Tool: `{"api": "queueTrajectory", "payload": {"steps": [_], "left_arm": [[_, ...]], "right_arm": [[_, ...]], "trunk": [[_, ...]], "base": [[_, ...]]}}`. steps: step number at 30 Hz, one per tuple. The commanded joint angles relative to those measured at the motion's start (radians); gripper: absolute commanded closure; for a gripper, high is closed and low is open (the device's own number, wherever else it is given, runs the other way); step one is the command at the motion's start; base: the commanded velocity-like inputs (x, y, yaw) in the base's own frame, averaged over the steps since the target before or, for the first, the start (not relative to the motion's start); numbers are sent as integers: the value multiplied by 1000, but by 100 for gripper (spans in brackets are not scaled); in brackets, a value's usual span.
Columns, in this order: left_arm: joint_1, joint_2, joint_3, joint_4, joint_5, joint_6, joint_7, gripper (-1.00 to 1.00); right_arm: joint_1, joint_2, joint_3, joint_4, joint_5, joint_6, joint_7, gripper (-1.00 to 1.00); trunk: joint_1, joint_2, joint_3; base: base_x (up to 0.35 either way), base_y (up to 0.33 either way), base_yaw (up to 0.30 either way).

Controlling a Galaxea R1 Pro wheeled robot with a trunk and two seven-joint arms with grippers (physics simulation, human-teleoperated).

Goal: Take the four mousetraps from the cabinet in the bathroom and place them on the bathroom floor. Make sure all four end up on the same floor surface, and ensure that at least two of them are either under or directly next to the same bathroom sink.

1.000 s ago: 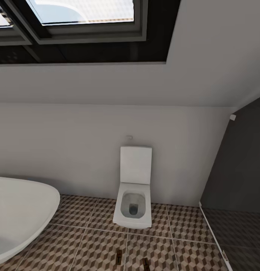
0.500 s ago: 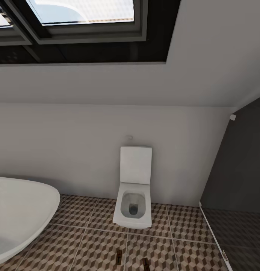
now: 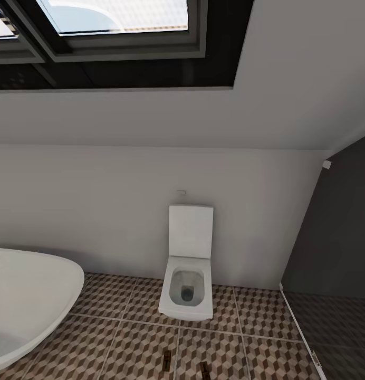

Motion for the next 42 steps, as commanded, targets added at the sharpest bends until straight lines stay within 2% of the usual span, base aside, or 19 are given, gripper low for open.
{"api": "queueTrajectory", "payload": {"steps": [1, 11, 14, 18, 21, 24, 28, 29, 30, 32, 37, 40, 42], "left_arm": [[-1, -3, -8, 1, 5, -3, 3, -100], [-1, -28, -7, -2, 5, -4, 1, -100], [-1, -39, -8, -4, 1, -6, -1, -100], [-1, -32, -5, -20, -1, -7, 0, -100], [-1, -12, -3, -54, -2, -7, 2, -100], [-1, 19, -1, -112, -1, -6, 5, -100], [-2, 87, 2, -240, 0, -3, 9, -100], [-2, 103, 3, -266, 0, -2, 10, -100], [-2, 134, 4, -312, 1, -1, 10, -100], [-3, 159, 5, -345, 2, 0, 10, -100], [-3, 193, 4, -372, 3, -5, 8, -100], [-2, 197, 3, -359, 2, -7, 6, -100], [-3, 194, 3, -350, 2, -10, 6, -100]], "right_arm": [[-1, 1, 6, 1, -5, -3, 0, -100], [-1, 18, 7, -26, -3, -5, 0, -100], [-1, 21, 7, -104, -1, -5, -4, -100], [-1, 20, 8, -231, 2, 2, -14, -100], [-1, 17, 8, -305, 3, 4, -33, -100], [-1, 15, 7, -374, 4, 5, -67, -100], [-1, -1, 6, -463, 5, 6, -167, -100], [-1, -8, 6, -474, 5, 6, -190, -100], [-1, -29, 5, -489, 5, 6, -237, -100], [-1, -55, 5, -496, 3, 6, -271, -100], [-1, -107, 8, -470, -2, 4, -292, -100], [-1, -113, 11, -410, -2, 0, -258, -100], [-1, -108, 11, -385, -2, -1, -241, -100]], "trunk": [[1, -2, -2], [1, -2, -2], [1, -2, -2], [1, -2, -2], [1, -2, -2], [1, -2, -2], [1, -2, -2], [1, -2, -2], [1, -2, -2], [1, -2, -2], [1, -2, -2], [1, -2, -2], [1, -2, -2]], "base": [[0, 0, 0], [0, 0, 0], [0, 0, 0], [0, 0, 0], [0, 0, 0], [0, 0, 0], [0, 0, 0], [0, 0, 0], [0, 0, 0], [0, 0, 0], [0, 0, 0], [0, 0, 0], [0, 0, 0]]}}
